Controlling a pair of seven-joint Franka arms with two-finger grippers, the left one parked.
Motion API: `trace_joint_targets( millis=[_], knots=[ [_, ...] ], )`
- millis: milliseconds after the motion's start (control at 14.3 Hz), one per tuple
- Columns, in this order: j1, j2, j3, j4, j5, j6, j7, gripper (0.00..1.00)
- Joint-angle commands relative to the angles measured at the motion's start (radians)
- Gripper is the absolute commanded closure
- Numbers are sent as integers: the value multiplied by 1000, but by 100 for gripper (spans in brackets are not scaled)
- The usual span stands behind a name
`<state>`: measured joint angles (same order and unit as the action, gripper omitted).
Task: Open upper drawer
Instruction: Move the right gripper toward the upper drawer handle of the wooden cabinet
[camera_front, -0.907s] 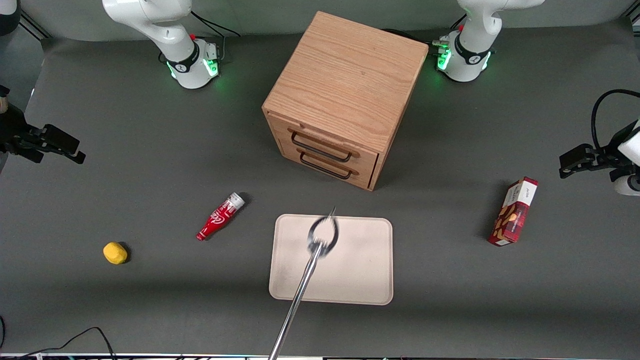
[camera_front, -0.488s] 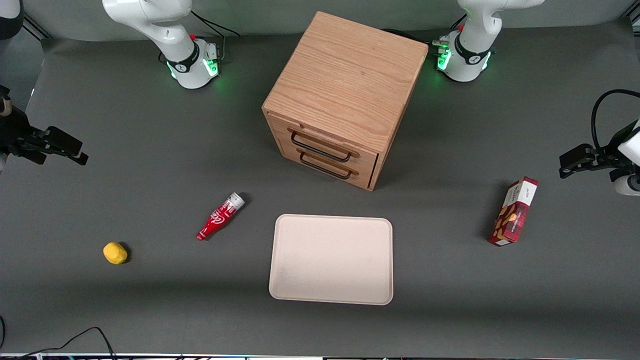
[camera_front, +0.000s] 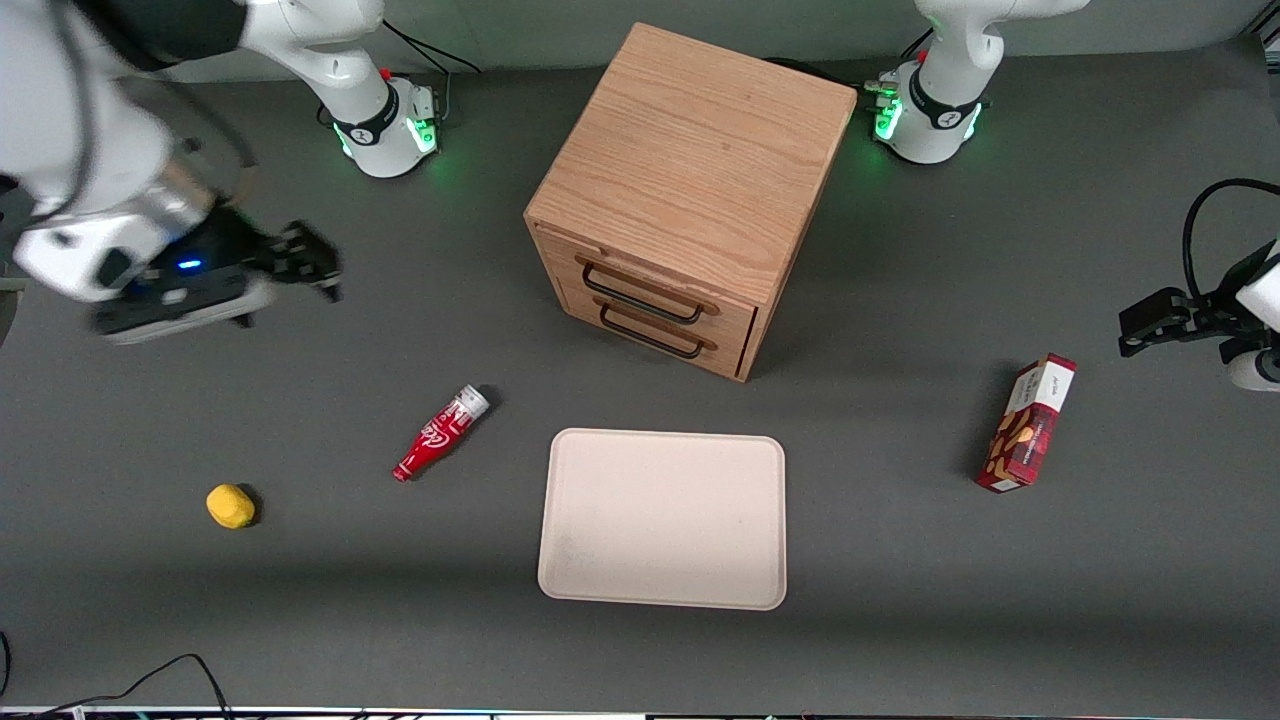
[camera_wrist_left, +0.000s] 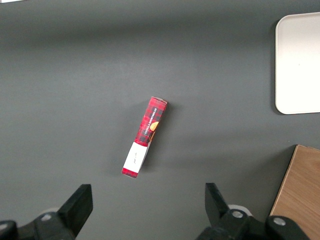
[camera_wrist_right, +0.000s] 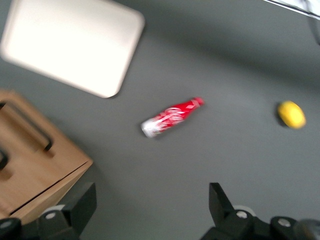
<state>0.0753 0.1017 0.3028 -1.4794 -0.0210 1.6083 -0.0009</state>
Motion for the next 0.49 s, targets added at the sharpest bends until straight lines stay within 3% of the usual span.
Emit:
trace_joint_targets(
  millis=[0,279,419],
  knots=[
    [4,93,117,54,-63,14,-67,0],
    [9,274,333,143,-224,54,-175,0],
    [9,326,375,145,-218,123,-195,0]
  ],
)
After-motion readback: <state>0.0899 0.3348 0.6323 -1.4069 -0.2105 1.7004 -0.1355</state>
